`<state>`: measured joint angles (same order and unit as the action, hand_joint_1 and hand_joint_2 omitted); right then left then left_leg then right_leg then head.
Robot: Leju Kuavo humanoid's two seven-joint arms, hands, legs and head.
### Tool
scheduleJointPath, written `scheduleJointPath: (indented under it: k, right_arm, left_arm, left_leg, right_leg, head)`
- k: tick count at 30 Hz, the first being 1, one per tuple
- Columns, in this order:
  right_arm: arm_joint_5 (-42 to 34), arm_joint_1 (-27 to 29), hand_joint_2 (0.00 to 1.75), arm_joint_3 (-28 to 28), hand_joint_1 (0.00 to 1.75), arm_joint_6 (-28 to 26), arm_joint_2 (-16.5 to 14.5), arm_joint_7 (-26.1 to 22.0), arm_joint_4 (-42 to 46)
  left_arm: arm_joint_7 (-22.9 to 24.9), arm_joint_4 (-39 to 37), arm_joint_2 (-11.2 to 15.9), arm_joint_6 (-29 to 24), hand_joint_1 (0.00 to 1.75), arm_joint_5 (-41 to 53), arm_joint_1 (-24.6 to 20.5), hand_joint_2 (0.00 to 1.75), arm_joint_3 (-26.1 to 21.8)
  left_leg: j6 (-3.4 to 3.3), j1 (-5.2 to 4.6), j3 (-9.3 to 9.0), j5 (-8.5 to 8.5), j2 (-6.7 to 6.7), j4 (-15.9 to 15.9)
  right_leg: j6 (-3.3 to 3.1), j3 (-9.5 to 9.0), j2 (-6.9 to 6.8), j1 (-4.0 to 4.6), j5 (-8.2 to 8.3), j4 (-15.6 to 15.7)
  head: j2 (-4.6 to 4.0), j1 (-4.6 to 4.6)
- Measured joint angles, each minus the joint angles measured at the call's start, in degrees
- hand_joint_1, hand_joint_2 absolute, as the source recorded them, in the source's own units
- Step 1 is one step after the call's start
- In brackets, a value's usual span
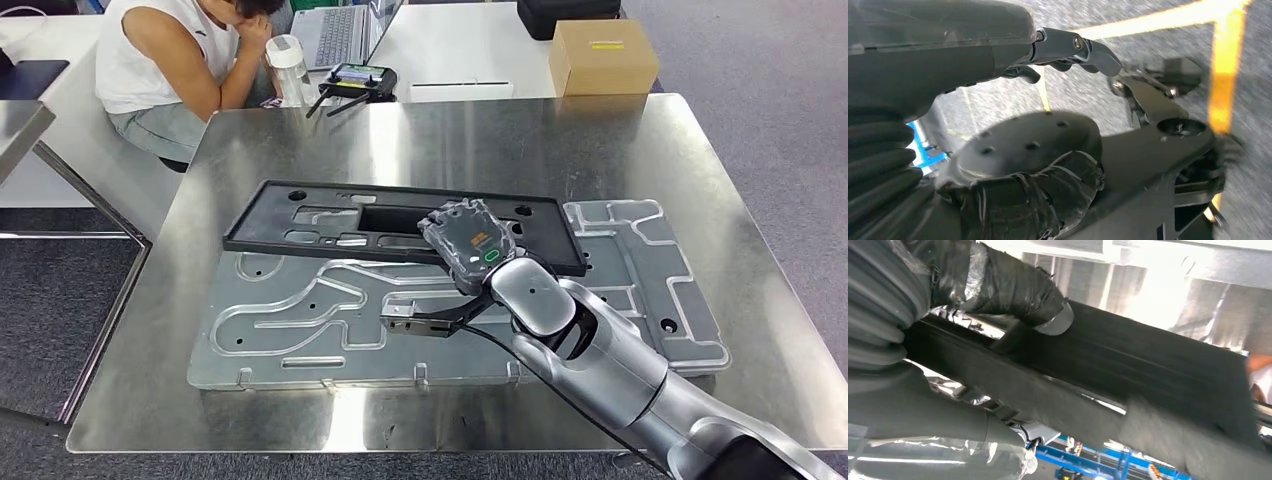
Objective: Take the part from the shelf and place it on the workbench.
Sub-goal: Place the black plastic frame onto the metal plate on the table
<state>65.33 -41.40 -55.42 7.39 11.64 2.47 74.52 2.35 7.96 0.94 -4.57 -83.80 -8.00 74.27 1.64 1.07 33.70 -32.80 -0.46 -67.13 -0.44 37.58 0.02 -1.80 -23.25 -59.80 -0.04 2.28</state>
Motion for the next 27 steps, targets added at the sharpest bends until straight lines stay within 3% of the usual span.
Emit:
scheduleJointPath:
  k: [2,3,4,5,6,7,9,11,12,15,16,21,23,25,27]
  right_arm:
    - [-0.45,0.33,0.00,-0.98,0.00,-0.32,-0.61,-0.67,-0.44]
    - [-0.65,0.57,0.00,-1.48,0.00,-0.39,-0.92,-0.85,-0.70]
    - [-0.78,0.77,0.00,-1.86,0.00,-0.43,-1.22,-0.96,-0.97]
    - [-0.86,0.89,0.00,-2.16,0.00,-0.44,-1.48,-1.02,-1.22]
    - [-0.92,0.88,0.00,-2.38,0.00,-0.49,-1.68,-1.06,-1.47]
    - [-0.98,0.82,0.00,-2.60,0.00,-0.59,-1.91,-1.10,-1.69]
    - [-1.14,0.70,0.00,-3.01,0.00,-0.79,-2.24,-1.14,-2.12]
    - [-1.39,0.65,0.00,-3.31,0.00,-0.96,-2.53,-1.19,-2.43]
    - [-1.52,0.61,0.00,-3.38,0.00,-1.06,-2.60,-1.21,-2.53]
    - [-1.79,0.38,0.00,-3.61,0.00,-1.32,-2.67,-1.12,-2.81]
    - [-1.86,0.35,0.00,-3.74,0.00,-1.35,-2.68,-1.01,-2.91]
    - [-2.28,0.35,0.00,-4.08,0.00,-1.47,-2.69,-0.29,-3.10]
    - [-2.62,0.35,0.00,-4.09,0.00,-1.68,-2.68,-0.01,-3.09]
    - [-2.98,0.39,0.00,-4.08,0.00,-2.09,-2.68,0.41,-2.87]
    - [-3.25,0.58,0.00,-3.88,0.00,-2.64,-2.67,1.09,-2.18]
  left_arm:
    - [-0.15,0.00,0.00,0.25,0.00,-0.04,-0.02,1.75,0.00]
    - [-0.11,0.00,0.00,0.34,0.00,-0.07,0.02,1.75,0.00]
    - [-0.07,0.00,0.00,0.39,0.00,-0.08,0.08,1.75,0.00]
    - [-0.03,0.00,0.01,0.42,0.00,-0.08,0.16,1.75,0.00]
    - [0.00,-0.01,0.08,0.40,0.00,-0.09,0.27,1.31,0.00]
    - [0.01,-0.02,0.16,0.38,0.00,-0.09,0.33,0.87,0.00]
    - [-0.03,-0.04,0.34,0.34,0.00,-0.10,0.32,0.00,0.00]
    - [-0.08,-0.04,0.36,0.33,0.00,-0.10,0.25,0.00,0.00]
    - [-0.06,-0.04,0.36,0.33,0.00,-0.10,0.27,0.00,0.00]
    - [0.61,-0.04,0.35,0.14,0.00,-0.05,0.17,0.00,0.00]
    - [1.12,-0.04,0.36,-0.07,0.00,-0.02,0.11,0.00,0.00]
    - [2.81,-0.04,0.46,-0.55,0.00,0.07,0.09,0.00,0.00]
    - [3.05,-0.04,0.46,-0.62,0.00,0.07,0.09,0.00,0.00]
    - [3.21,-0.05,0.51,-1.02,0.00,0.11,0.08,0.00,0.02]
    - [3.29,-0.08,0.58,-1.94,0.00,0.20,0.04,0.00,0.10]
  left_leg:
    - [0.18,-0.01,4.42,-2.46,0.04,-5.27]
    - [0.12,-0.02,5.68,-2.54,0.05,-5.73]
    - [-0.08,-0.07,5.97,-1.08,0.05,-4.16]
    - [-0.44,-0.19,5.56,1.58,0.04,-1.17]
    - [-0.98,-0.37,4.83,4.82,0.01,2.53]
    - [-1.48,-0.68,4.23,6.84,0.04,5.53]
    - [-2.23,-1.18,3.55,8.52,0.00,8.20]
    - [-2.61,-1.23,3.06,8.89,-0.01,8.56]
    - [-2.30,-1.11,2.80,9.31,-0.01,8.92]
    - [-1.40,-0.99,2.25,9.54,-0.08,9.53]
    - [-1.59,-1.04,2.24,9.46,-0.10,9.50]
    - [-2.08,-1.12,2.22,9.13,-0.13,9.37]
    - [-2.16,-1.13,2.23,9.07,-0.12,9.30]
    - [-2.53,-1.34,2.26,9.07,-0.14,9.11]
    - [-3.32,-1.16,1.85,9.56,0.04,9.89]
  right_leg:
    - [-0.28,-0.73,0.09,0.28,-0.75,0.01]
    - [-0.35,-1.27,0.18,0.45,-1.19,0.01]
    - [-0.37,-1.94,0.27,0.61,-1.66,0.01]
    - [-0.37,-2.63,0.34,0.75,-2.10,0.02]
    - [-0.35,-3.26,0.39,0.84,-2.51,0.05]
    - [-0.28,-3.72,0.46,0.94,-2.82,0.10]
    - [0.15,-4.03,0.58,1.00,-3.28,0.21]
    - [0.77,-4.31,0.63,1.12,-3.60,0.49]
    - [0.57,-4.64,0.62,1.23,-3.57,0.78]
    - [-1.14,-5.40,0.46,1.44,-3.49,1.50]
    - [-1.35,-5.52,0.42,1.44,-3.58,1.63]
    - [-1.15,-5.81,0.38,1.43,-3.55,2.17]
    - [-0.79,-5.85,0.38,1.41,-3.53,2.27]
    - [0.40,-6.01,0.38,1.19,-3.27,2.73]
    - [1.72,-6.25,0.44,1.13,-3.21,3.16]
  head:
    - [0.00,0.07]
    - [0.00,0.06]
    - [0.00,0.07]
    - [0.00,0.06]
    - [0.00,0.02]
    - [0.00,-0.01]
    - [0.00,0.02]
    - [0.00,0.13]
    - [0.00,0.05]
    - [0.00,-0.15]
    - [0.00,-0.14]
    - [0.00,-0.14]
    - [0.00,-0.14]
    - [0.00,-0.10]
    - [0.00,-0.06]
